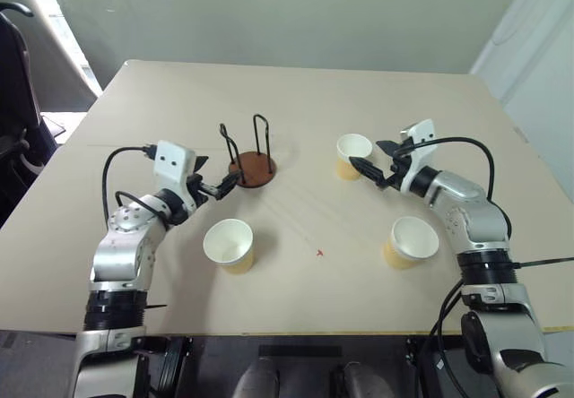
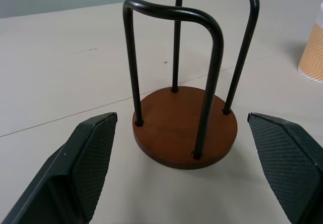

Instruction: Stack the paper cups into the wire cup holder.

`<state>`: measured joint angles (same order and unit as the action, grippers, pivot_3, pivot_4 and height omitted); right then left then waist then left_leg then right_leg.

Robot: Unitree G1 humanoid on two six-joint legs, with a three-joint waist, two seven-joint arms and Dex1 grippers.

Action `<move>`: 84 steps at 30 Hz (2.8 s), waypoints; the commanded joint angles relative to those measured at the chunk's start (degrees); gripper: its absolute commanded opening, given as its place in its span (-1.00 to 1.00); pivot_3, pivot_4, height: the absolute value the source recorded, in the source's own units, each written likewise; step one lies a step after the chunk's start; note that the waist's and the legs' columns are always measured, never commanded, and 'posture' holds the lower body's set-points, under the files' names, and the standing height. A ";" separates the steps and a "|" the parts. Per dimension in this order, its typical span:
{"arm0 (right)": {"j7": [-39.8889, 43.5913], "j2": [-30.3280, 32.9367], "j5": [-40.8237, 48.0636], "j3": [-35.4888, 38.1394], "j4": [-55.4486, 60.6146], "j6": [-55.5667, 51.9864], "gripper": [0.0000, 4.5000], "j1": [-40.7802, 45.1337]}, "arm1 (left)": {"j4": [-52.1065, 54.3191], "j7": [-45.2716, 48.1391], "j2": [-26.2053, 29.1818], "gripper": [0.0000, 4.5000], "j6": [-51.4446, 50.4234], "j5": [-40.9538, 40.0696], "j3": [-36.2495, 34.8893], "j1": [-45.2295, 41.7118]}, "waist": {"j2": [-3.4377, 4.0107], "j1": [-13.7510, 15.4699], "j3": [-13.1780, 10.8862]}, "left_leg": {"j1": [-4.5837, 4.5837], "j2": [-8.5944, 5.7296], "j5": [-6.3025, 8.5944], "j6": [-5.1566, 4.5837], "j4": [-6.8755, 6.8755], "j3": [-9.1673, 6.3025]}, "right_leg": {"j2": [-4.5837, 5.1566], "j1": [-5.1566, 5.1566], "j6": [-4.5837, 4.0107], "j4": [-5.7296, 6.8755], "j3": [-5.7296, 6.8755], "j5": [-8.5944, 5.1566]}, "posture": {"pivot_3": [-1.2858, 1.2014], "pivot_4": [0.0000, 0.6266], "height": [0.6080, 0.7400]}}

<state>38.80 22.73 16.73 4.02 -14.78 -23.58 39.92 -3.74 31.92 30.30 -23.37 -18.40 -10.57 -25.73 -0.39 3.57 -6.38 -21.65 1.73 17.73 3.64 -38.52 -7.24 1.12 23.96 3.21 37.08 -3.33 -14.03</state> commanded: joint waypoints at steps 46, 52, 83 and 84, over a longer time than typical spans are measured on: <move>14.47 8.52 3.73 -3.92 14.48 -4.09 1.00 -2.01 | -8.87 5.08 0.20 0.97 7.01 3.40 2.90 -6.18 | 0.00 -0.01 0.00 | 0.04 0.01 0.00 0.00 -0.13 0.04 | -0.03 -0.03 0.00 -0.01 -0.04 0.00 | 0.03 -0.52 1.00; 14.27 8.48 3.66 -3.90 14.61 -3.80 1.00 -2.66 | -12.73 4.96 -1.17 0.97 9.63 4.33 3.30 -7.64 | 0.00 0.04 0.00 | 0.04 0.00 0.00 0.00 -0.17 0.03 | -0.02 -0.03 0.00 0.00 -0.04 0.00 | 0.03 -0.52 1.00; 11.66 7.65 3.98 -3.79 16.67 -4.12 1.00 -5.03 | -23.90 6.12 -4.34 -0.99 18.75 5.92 4.04 -10.66 | 0.00 0.06 0.00 | 0.04 0.00 0.00 0.00 -0.20 0.03 | -0.03 -0.03 0.00 0.00 -0.04 0.00 | 0.03 -0.52 1.00; 11.60 7.59 3.96 -3.83 16.73 -4.07 1.00 -5.16 | -23.69 6.30 -4.27 -0.99 18.71 5.75 3.94 -10.63 | 0.00 0.06 0.00 | 0.04 0.00 0.00 0.00 -0.20 0.03 | -0.03 -0.03 0.00 0.01 -0.04 0.00 | 0.03 -0.52 1.00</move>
<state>50.54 30.01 20.03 -1.08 0.44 -28.85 34.59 -27.98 37.58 25.73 -5.42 -12.06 -5.81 -35.53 -0.39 3.63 -6.38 -21.61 1.74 17.73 3.64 -38.72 -7.21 1.09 23.93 3.21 37.09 -3.38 -14.03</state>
